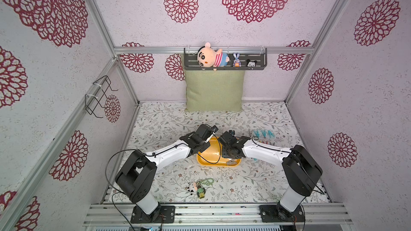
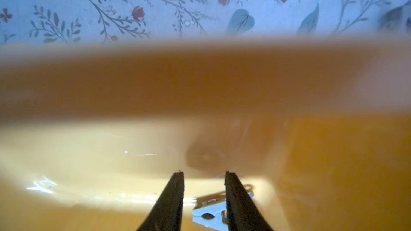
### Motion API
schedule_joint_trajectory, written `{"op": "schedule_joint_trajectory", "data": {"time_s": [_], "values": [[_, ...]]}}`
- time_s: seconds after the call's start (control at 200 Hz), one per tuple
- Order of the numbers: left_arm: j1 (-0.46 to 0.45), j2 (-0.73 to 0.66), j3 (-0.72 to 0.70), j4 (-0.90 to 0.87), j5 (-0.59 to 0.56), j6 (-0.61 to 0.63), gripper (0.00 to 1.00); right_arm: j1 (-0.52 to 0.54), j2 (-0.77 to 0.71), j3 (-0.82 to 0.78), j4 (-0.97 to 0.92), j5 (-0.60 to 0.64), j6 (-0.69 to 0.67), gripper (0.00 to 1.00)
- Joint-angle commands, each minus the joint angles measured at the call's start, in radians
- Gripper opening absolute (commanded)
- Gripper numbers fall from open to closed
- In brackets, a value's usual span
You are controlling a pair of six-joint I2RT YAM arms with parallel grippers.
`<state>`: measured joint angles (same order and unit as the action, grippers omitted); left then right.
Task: Take the clothespins out of the storage box
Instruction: Place the storage box at the center of the board.
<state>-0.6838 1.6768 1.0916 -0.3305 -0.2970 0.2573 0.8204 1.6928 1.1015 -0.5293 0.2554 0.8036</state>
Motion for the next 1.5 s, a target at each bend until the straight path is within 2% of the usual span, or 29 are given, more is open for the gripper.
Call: {"op": "schedule_joint_trajectory", "data": {"time_s": [0.0, 0.155, 0.375, 0.515, 0.71, 0.815, 1.031, 1.216, 1.371, 1.491], "values": [[0.048, 0.083, 0.033, -0.172, 0.132, 0.030, 0.00, -0.011, -0.101, 0.005, -0.062, 0.000, -0.004, 0.37], [0.114, 0.171, 0.152, -0.341, 0.298, 0.056, 0.00, -0.054, -0.205, -0.014, -0.107, 0.010, -0.006, 0.37], [0.171, 0.356, 0.369, -0.644, 0.456, 0.112, 0.00, -0.127, -0.419, -0.078, -0.098, -0.026, -0.007, 0.37], [0.219, 0.452, 0.520, -0.858, 0.586, 0.156, 0.00, -0.147, -0.479, -0.094, -0.127, -0.017, -0.006, 0.37], [0.254, 0.609, 0.742, -1.122, 0.635, 0.163, 0.00, -0.150, -0.500, -0.131, -0.120, -0.030, 0.003, 0.37], [0.269, 0.675, 0.825, -1.202, 0.662, 0.135, 0.00, -0.150, -0.496, -0.138, -0.104, -0.042, 0.003, 0.37], [0.278, 0.666, 0.857, -1.193, 0.652, 0.092, 0.00, -0.150, -0.500, -0.136, -0.099, -0.041, -0.002, 0.37], [0.277, 0.563, 0.805, -1.021, 0.549, 0.001, 0.00, -0.150, -0.511, -0.140, -0.085, -0.040, -0.009, 0.37], [0.277, 0.562, 0.799, -0.990, 0.509, -0.038, 0.00, -0.150, -0.502, -0.140, -0.077, -0.050, -0.015, 0.37], [0.273, 0.489, 0.705, -0.853, 0.458, -0.077, 0.00, -0.150, -0.504, -0.151, -0.057, -0.057, -0.019, 0.37]]}}
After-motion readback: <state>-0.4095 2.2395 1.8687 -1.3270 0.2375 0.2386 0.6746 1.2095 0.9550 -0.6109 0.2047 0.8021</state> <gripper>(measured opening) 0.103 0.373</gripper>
